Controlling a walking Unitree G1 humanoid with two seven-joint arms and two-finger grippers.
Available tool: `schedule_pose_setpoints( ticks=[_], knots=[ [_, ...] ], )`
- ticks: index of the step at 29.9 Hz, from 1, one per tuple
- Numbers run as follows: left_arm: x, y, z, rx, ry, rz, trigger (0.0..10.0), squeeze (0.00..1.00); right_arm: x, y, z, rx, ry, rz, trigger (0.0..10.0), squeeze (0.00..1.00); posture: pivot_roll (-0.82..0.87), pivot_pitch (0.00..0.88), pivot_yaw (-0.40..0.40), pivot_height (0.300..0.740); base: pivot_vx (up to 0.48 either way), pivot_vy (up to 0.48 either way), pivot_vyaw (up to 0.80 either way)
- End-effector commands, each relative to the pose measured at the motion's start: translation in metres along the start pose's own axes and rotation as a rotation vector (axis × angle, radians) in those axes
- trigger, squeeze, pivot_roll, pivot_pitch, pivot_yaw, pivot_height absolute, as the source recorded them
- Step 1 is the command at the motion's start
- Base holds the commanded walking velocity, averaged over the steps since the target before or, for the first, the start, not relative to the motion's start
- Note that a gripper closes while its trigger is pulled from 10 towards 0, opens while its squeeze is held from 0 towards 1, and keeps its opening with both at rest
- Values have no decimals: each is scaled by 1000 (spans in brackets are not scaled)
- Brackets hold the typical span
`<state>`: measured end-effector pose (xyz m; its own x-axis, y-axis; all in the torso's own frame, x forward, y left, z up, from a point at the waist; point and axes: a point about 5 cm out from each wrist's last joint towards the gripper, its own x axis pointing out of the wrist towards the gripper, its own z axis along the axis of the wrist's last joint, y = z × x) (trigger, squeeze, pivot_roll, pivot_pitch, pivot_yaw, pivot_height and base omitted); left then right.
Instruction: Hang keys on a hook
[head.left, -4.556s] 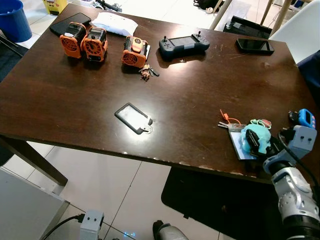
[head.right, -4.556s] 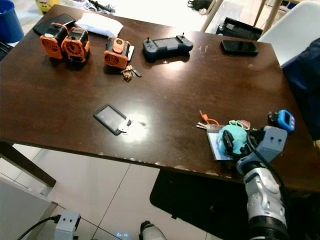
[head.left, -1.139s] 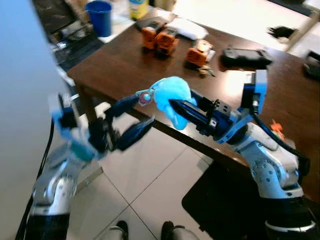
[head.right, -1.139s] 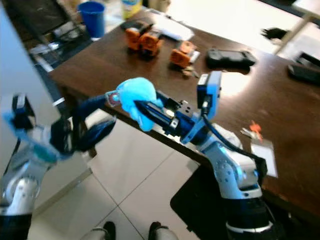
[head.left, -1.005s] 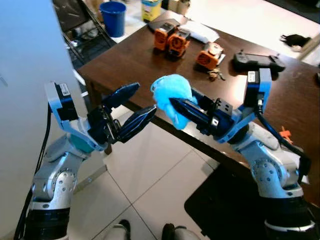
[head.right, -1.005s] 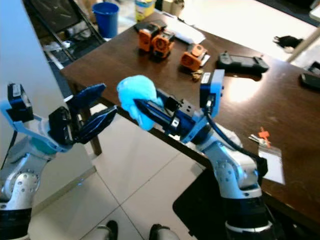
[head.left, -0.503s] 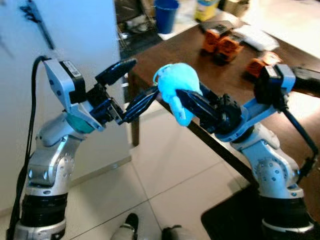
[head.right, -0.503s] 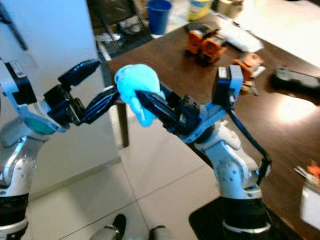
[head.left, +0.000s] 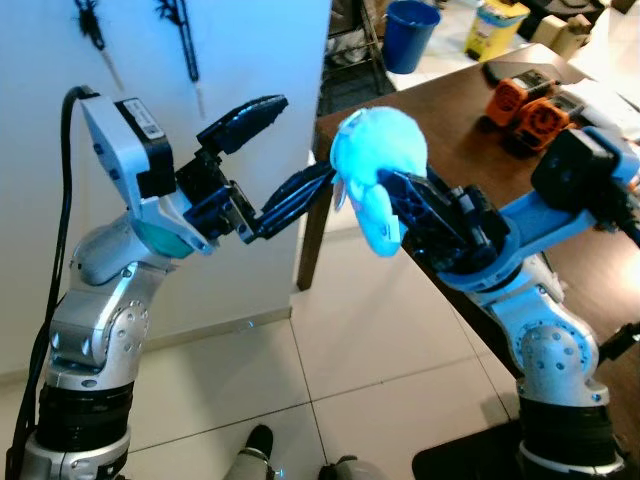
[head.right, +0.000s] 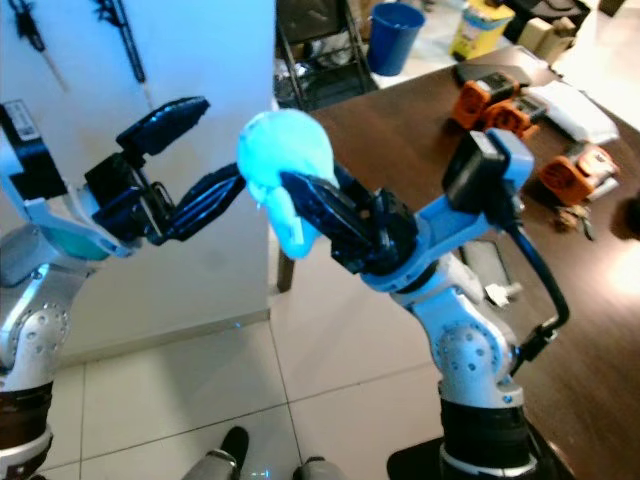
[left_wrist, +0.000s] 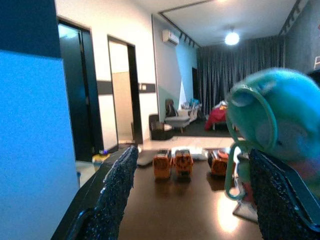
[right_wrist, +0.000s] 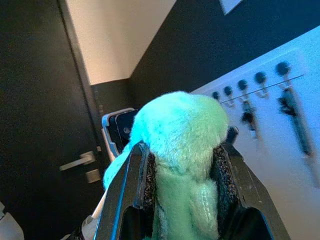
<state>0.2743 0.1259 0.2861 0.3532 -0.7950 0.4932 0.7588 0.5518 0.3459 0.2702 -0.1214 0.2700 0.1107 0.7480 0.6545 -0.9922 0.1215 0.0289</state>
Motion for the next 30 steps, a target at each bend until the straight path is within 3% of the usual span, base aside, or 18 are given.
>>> schedule_pose_setpoints(
  ticks=[1, 5, 17, 30],
  knots=[
    [3, -11, 0, -13, 9, -77, 10000, 0, 1, 2, 3, -2, -15, 10, 10000, 0, -38, 111, -15, 740, 0, 0, 738],
    [2, -19, -2, -41, 21, -139, 10000, 0, 4, 3, 4, -4, -27, 16, 10000, 0, -40, 109, -14, 740, 0, 0, 738],
    [9, -24, -6, -46, 37, -127, 10000, 0, 11, 7, -5, 31, -7, 45, 10000, 0, -40, 108, -14, 740, 0, 0, 733],
    [8, -2, -9, 102, 118, -26, 10000, 0, 1, 19, -2, 64, 1, 106, 10000, 0, -40, 106, -11, 740, 0, 0, 99]
  ],
)
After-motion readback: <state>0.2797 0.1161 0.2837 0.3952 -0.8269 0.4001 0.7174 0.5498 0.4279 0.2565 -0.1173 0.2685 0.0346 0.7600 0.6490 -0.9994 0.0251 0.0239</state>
